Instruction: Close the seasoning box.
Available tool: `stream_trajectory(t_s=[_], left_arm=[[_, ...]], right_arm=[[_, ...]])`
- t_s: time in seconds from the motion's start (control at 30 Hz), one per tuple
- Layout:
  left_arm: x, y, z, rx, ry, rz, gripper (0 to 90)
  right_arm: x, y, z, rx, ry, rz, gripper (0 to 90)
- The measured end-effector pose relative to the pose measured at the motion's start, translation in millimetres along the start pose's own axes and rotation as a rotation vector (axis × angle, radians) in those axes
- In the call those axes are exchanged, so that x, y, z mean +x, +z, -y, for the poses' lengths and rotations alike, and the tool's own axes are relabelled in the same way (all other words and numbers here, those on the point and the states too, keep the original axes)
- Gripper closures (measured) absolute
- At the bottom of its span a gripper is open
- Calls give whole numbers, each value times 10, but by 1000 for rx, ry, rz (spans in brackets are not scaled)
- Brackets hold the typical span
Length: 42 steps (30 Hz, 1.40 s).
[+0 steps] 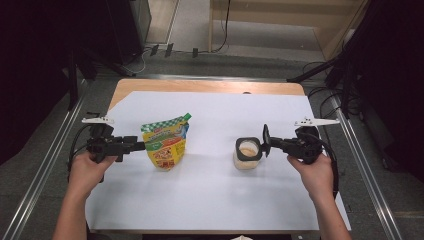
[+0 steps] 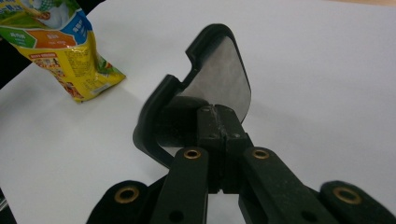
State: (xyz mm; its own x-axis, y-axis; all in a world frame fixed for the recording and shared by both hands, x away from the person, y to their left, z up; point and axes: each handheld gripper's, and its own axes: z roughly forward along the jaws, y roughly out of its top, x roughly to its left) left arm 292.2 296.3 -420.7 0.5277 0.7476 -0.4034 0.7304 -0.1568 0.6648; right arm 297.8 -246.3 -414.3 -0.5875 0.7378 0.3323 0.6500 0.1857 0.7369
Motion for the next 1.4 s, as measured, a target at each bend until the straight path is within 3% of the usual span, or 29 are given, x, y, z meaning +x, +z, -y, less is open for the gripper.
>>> stream_trajectory(t_s=[0.5,0.87,1.2,1.4], left_arm=[[0,20,4,8,0,3,405],[0,26,8,11,1,5,404],[0,36,4,13,2,6,404],[0,58,-5,17,5,7,402]], right_arm=[[118,211,20,28,-21,-33,900],[284,440,81,81,-73,-61,900],[338,459,88,77,-97,-64,893],[363,403,60,52,-108,-66,807]])
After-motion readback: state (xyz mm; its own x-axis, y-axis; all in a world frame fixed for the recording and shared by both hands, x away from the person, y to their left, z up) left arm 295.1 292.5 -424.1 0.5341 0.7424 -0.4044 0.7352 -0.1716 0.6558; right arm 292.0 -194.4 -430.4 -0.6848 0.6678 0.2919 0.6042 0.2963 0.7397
